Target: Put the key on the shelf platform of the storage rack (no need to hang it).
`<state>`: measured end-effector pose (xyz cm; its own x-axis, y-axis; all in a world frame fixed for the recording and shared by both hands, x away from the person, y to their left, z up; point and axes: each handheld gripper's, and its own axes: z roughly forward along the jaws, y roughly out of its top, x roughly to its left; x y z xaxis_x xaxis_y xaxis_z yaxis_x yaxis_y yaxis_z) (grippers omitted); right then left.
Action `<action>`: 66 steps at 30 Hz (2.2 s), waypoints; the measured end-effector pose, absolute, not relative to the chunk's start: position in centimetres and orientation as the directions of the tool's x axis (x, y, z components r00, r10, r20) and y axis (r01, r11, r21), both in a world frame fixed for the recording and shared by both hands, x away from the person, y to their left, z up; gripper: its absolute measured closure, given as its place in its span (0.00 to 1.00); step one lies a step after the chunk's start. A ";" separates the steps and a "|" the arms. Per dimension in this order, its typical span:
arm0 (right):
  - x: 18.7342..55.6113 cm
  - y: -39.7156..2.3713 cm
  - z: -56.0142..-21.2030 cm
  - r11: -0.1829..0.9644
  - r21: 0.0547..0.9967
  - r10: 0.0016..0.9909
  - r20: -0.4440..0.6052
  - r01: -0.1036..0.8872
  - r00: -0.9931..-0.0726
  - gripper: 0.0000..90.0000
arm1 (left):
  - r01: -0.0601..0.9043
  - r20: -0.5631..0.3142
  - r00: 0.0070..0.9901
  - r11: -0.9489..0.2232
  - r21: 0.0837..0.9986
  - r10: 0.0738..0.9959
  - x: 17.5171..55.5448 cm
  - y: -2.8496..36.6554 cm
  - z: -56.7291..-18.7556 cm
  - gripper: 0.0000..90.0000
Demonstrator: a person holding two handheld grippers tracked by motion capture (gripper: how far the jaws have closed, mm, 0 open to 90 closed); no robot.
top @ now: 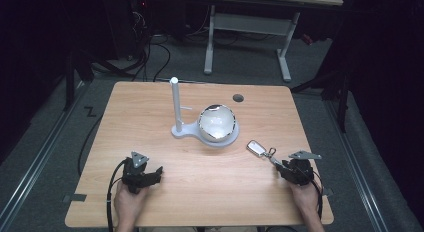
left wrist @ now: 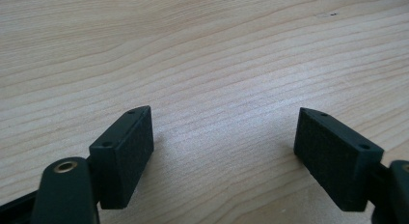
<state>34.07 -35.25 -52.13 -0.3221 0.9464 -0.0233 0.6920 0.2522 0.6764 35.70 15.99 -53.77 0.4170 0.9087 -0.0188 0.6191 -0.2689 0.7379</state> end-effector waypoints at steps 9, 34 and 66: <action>33.7 -35.4 -52.2 0.245 0.689 0.938 0.009 0.682 -0.346 0.83 | 0.619 -0.019 0.417 -0.269 0.738 0.909 35.7 16.0 -53.8 0.25; 33.7 -35.5 -48.7 0.208 0.771 0.910 0.074 0.603 -0.408 0.84 | 0.619 -0.018 0.417 -0.269 0.738 0.909 35.7 16.0 -53.8 0.25; 33.5 -33.7 -43.6 0.223 0.843 0.851 0.076 0.489 -0.520 0.84 | 0.619 -0.018 0.417 -0.269 0.738 0.909 35.7 16.0 -53.8 0.25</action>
<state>33.48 -33.69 -43.62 -0.5198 0.8509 0.0762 0.4889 0.2231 0.8433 35.70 15.99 -53.77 0.4171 0.9087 -0.0183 0.6189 -0.2692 0.7379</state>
